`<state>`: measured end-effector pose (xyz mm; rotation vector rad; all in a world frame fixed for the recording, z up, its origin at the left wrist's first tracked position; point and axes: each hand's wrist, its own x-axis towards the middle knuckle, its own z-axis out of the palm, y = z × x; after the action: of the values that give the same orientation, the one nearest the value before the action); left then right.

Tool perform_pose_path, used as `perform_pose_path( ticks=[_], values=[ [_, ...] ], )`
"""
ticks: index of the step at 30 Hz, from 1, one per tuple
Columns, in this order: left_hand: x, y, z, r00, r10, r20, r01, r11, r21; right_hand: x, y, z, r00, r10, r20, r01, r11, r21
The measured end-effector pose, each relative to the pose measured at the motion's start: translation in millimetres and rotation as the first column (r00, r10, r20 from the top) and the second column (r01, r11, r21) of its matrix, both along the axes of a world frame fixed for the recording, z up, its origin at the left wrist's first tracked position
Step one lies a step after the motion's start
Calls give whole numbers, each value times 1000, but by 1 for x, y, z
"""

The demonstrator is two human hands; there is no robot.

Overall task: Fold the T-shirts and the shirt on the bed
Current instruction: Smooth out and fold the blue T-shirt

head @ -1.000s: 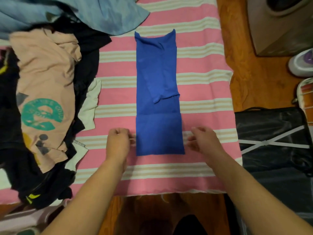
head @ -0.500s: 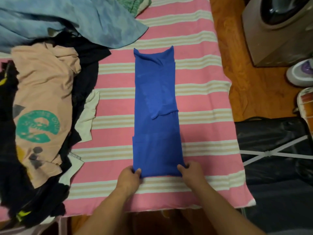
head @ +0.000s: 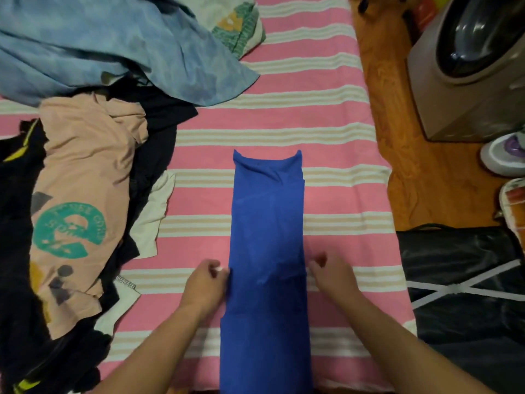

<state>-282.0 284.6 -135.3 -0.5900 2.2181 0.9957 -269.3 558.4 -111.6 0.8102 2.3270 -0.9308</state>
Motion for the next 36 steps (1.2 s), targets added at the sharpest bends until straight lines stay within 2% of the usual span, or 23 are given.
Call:
perform_pose_path(
  ticks=[2,5,7,9,12,14,18,21,22,23,24,26,27,29,31,33,35,36],
  values=[
    [-67,16,-4,993,10,-121,-8,1000,20,-70,13,-3,993,-63,-96,61,998,-30],
    [-149,35,-12,957,-5,-289,15,999,35,-146,22,-23,979,-45,-197,42,999,-22],
    [-187,40,-13,899,-194,-392,159,980,-118,-177,20,-35,963,38,-265,-30,999,34],
    [-216,41,-14,802,-411,-434,332,910,-250,-197,16,-44,946,132,-296,-109,990,92],
    [-255,29,-31,688,-603,-404,516,797,-314,-210,11,-53,926,260,-276,-226,963,149],
    [-277,24,-32,636,-667,-388,583,745,-325,-213,12,-55,926,272,-264,-239,959,149],
    [-315,22,-9,668,-677,-309,619,736,-273,-222,14,-55,924,315,-216,-282,944,173],
    [-326,28,-5,608,-782,-138,705,612,-359,-223,12,-56,919,326,-221,-270,930,248],
    [-324,31,-10,599,-791,-125,700,593,-397,-222,11,-57,923,312,-225,-251,932,260],
    [-318,36,-14,605,-785,-130,676,593,-438,-221,10,-57,931,278,-237,-215,941,261],
    [-311,40,-18,659,-734,-165,613,651,-447,-221,10,-57,942,214,-260,-153,960,234],
    [-297,45,-25,834,-502,-230,413,843,-344,-225,11,-56,941,42,-337,13,987,160],
    [-291,45,-30,900,-380,-212,319,908,-273,-230,13,-55,936,-29,-350,74,990,117],
    [-289,42,-35,954,-256,-159,232,961,-153,-242,16,-57,948,-64,-312,89,994,66],
    [-291,42,-33,977,-176,-117,173,984,-32,-255,17,-57,969,-38,-246,45,999,24],
    [-293,43,-28,999,-13,-44,21,981,192,-261,19,-49,972,-85,-221,62,992,-108],
    [-285,42,-15,989,138,45,-144,875,462,-255,24,-34,957,-161,-242,89,955,-282],
    [-275,40,-4,985,171,39,-165,827,538,-245,26,-22,940,-188,-285,84,936,-341]
  ],
)
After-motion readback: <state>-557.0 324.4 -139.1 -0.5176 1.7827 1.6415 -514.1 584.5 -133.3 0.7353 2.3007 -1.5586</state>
